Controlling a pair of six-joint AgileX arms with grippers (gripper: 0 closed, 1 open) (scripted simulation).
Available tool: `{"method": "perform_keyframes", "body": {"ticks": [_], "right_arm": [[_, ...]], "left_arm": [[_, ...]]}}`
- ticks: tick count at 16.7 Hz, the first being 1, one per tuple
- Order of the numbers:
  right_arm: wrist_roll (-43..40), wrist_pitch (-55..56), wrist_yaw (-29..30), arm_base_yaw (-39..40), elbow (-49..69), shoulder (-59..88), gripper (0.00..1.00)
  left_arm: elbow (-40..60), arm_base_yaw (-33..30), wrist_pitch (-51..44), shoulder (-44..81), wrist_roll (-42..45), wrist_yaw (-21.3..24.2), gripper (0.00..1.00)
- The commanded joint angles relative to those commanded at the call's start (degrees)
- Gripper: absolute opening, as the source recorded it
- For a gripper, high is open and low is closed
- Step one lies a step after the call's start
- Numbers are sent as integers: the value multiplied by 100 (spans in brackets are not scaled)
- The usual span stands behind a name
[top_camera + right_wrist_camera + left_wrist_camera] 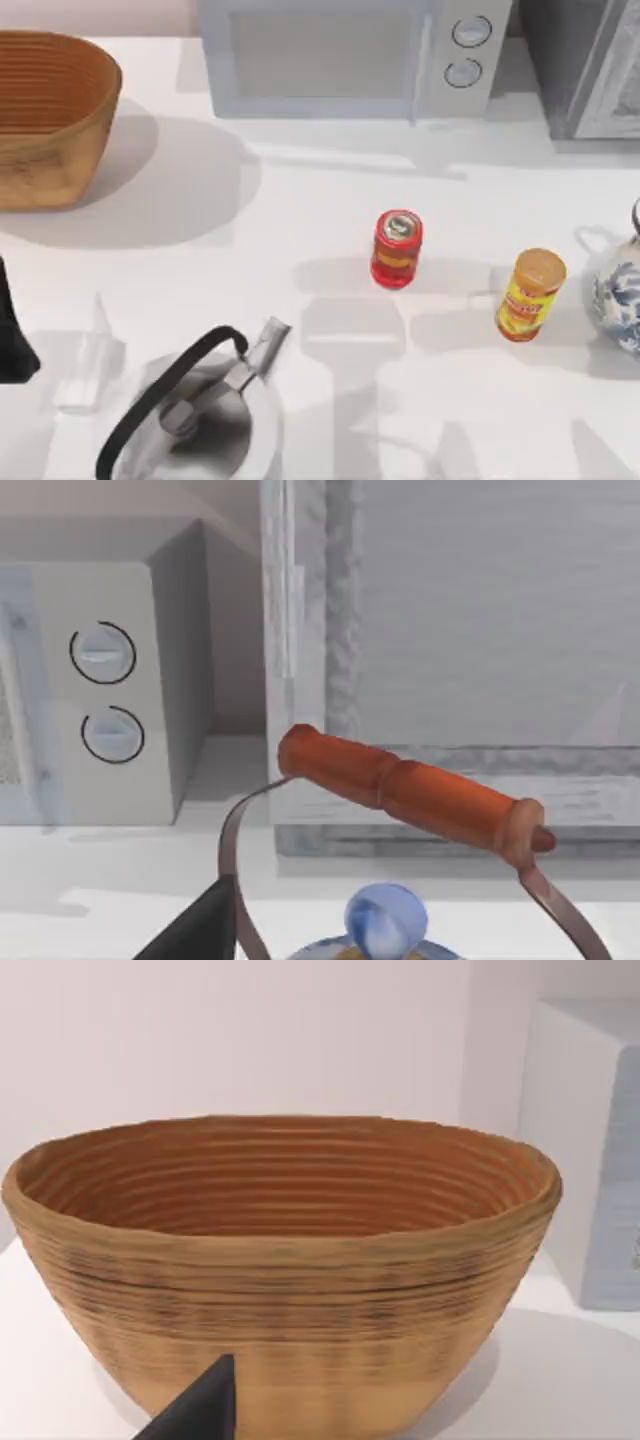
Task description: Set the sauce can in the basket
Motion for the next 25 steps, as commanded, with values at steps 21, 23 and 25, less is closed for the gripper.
{"method": "perform_keyframes", "body": {"ticks": [21, 23, 25], "right_arm": [[0, 0, 0, 0, 0, 0, 100], [0, 0, 0, 0, 0, 0, 100], [0, 0, 0, 0, 0, 0, 100]], "left_arm": [[3695, -1001, 5695, 7569, 19, 2587, 100], [4083, -1129, 6148, 8295, 43, 2920, 100], [4508, -1333, 6710, 9219, 34, 3362, 100]]}}
